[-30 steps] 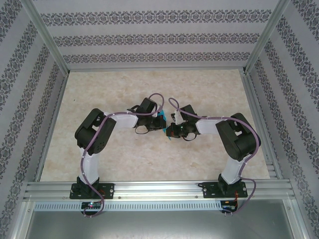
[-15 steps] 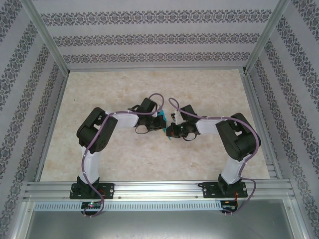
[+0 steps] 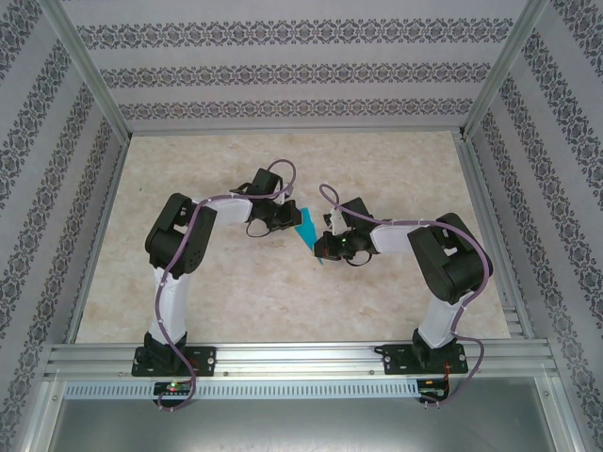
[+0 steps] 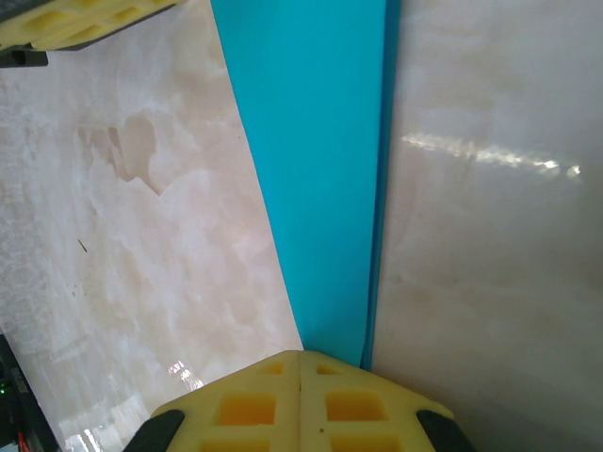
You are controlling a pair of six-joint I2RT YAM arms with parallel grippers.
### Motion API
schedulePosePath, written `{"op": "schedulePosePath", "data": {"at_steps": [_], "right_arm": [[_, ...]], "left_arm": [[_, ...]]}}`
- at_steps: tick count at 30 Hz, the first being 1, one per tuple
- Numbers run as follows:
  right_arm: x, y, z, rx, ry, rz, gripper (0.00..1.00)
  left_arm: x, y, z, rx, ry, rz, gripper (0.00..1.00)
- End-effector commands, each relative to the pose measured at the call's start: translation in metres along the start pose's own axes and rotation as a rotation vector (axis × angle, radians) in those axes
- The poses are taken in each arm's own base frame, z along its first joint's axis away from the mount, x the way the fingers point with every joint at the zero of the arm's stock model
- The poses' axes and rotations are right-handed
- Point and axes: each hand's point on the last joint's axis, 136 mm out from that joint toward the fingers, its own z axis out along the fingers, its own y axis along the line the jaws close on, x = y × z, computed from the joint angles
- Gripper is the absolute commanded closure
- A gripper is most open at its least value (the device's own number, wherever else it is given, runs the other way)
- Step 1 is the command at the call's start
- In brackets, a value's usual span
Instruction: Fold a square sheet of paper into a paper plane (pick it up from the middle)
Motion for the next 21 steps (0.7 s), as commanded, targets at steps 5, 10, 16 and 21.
{"op": "schedulePosePath", "data": {"at_steps": [5, 10, 16, 21], "right_arm": [[0.078, -0.086, 0.001, 0.313, 0.205, 0.207, 1.0], [0.073, -0.081, 0.0, 0.296, 0.19, 0.203, 1.0], [0.032, -0.034, 0.002, 0.158, 0.064, 0.147, 0.96], [-0.027, 0.028, -0.028, 0.038, -0.131, 0.067, 0.8]], "left_arm": [[-0.055, 0.083, -0.023, -0.196, -0.156, -0.037, 0.91], [-0.07, 0.072, -0.037, -0.182, -0.172, -0.011, 0.89], [-0.075, 0.042, -0.061, -0.144, -0.189, 0.0, 0.88], [-0.063, 0.021, -0.086, -0.18, -0.205, 0.006, 0.82]]}}
